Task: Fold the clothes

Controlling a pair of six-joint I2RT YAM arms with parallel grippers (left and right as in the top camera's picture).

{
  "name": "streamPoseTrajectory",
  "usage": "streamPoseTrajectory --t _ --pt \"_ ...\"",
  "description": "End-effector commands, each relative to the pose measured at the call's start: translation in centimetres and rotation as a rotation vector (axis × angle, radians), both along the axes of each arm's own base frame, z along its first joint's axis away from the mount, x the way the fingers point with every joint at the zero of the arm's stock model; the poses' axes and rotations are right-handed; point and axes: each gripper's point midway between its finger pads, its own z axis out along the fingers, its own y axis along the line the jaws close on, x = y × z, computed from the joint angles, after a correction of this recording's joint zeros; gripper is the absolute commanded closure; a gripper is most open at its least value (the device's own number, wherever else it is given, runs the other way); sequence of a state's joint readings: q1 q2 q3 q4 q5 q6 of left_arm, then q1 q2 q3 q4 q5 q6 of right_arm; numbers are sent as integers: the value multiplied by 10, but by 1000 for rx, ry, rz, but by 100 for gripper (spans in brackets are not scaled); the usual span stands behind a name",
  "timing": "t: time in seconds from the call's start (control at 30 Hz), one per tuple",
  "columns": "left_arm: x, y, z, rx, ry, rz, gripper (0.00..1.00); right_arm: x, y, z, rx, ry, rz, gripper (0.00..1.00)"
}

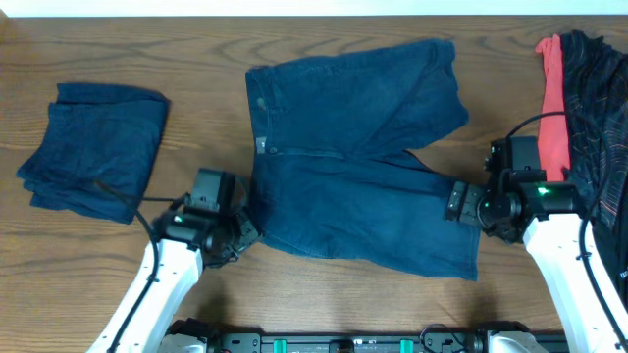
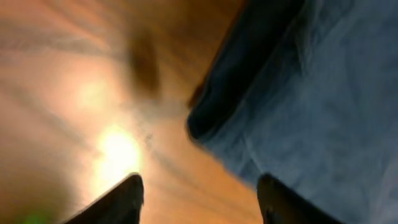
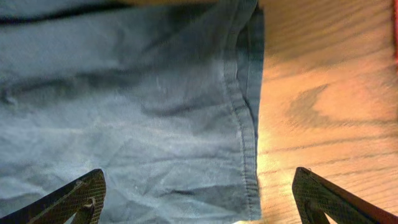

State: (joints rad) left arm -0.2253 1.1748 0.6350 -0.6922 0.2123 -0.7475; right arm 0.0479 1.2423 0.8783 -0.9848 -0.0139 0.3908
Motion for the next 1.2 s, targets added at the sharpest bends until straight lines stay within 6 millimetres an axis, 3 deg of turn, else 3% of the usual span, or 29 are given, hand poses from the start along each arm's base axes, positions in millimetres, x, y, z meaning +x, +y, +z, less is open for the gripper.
streamPoseTrajectory --t 0.0,0.27,0.47,0.57,0.6,0.77,1.03,1.17 --pt "-8 -16 -18 -110 29 43 41 -4 11 -2 37 9 2 6" --pt "-4 -18 -46 -130 -5 41 42 -6 22 -2 45 13 -3 6" --pt "12 -18 -50 -117 -54 46 64 -7 23 -2 44 15 -2 6" --pt "15 -18 -49 -120 -65 45 90 -10 22 -3 41 30 -3 7" --pt "15 -19 -49 -122 -66 45 94 -13 21 -3 35 40 -10 9" --pt "15 -20 -47 -129 -71 42 94 -33 12 -13 1 120 -99 9" --pt "22 -30 -29 -193 -132 20 94 -81 10 -55 17 278 -327 6" --pt "25 -30 -21 -198 -163 19 94 -99 15 -66 49 341 -448 7"
